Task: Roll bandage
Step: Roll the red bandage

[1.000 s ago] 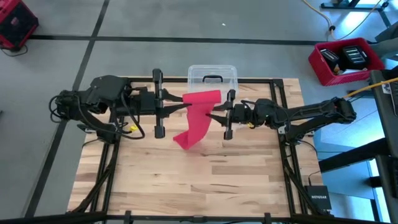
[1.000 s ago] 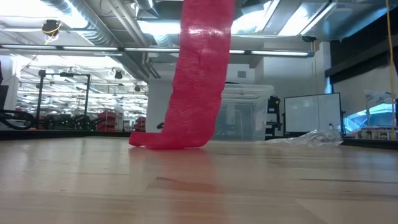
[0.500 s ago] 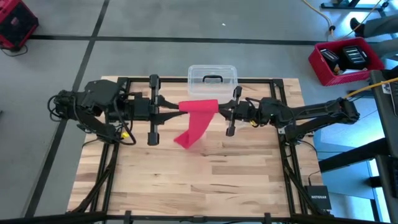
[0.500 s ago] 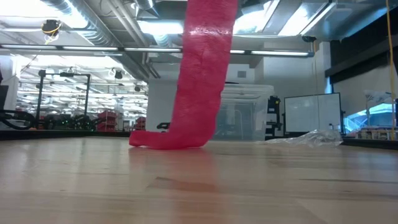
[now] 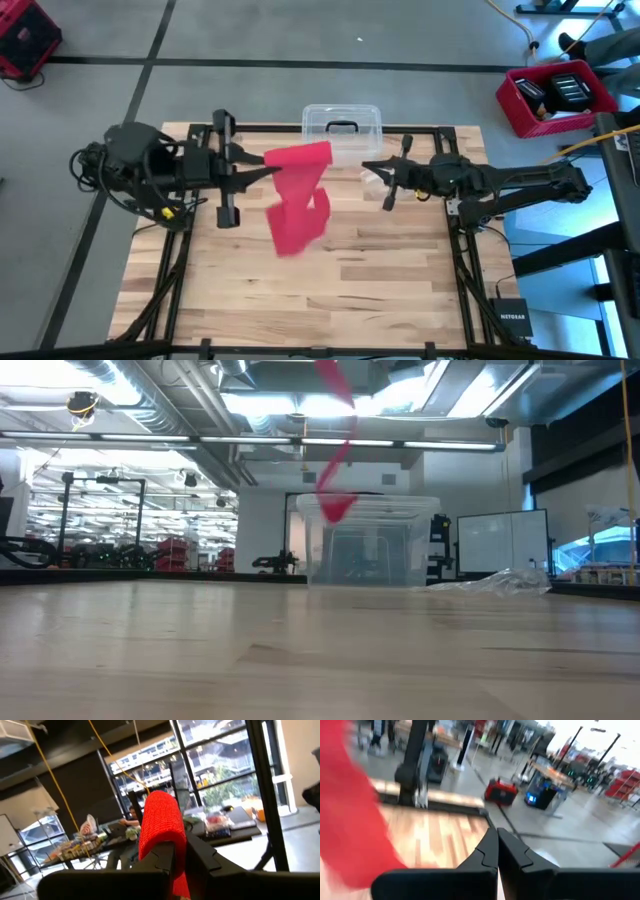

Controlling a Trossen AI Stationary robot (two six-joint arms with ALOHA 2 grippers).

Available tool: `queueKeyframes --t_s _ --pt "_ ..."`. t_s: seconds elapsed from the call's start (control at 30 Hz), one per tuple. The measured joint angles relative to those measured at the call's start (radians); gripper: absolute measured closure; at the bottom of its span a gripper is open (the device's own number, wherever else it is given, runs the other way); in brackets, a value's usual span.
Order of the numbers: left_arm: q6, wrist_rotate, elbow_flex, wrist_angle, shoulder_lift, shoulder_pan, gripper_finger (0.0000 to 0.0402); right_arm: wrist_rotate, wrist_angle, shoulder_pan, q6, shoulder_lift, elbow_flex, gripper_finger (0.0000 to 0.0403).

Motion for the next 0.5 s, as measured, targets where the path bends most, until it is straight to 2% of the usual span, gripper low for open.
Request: queueKeyframes --t_s 0.1,0.27,0.4,0.5 --pt "0.002 -0.002 0.0 0.019 -0.003 0.007 0.0384 -0.023 -0.052 0.0 0.021 -0.001 0.0 0.0401" --pt "0.0 -0.002 0.0 0.01 -0.002 0.015 0.0384 -0.15 -0.057 0.0 0.12 0.006 0.0 0.0391" --pt "0.02 -0.002 0.0 0.012 0.0 0.015 0.0384 -0.193 -0.064 0.0 0.188 0.014 0.0 0.0357" --pt "0.021 -0.002 0.0 0.012 0.0 0.016 0.0384 -0.202 -0.083 0.0 0.221 0.019 0.0 0.0313"
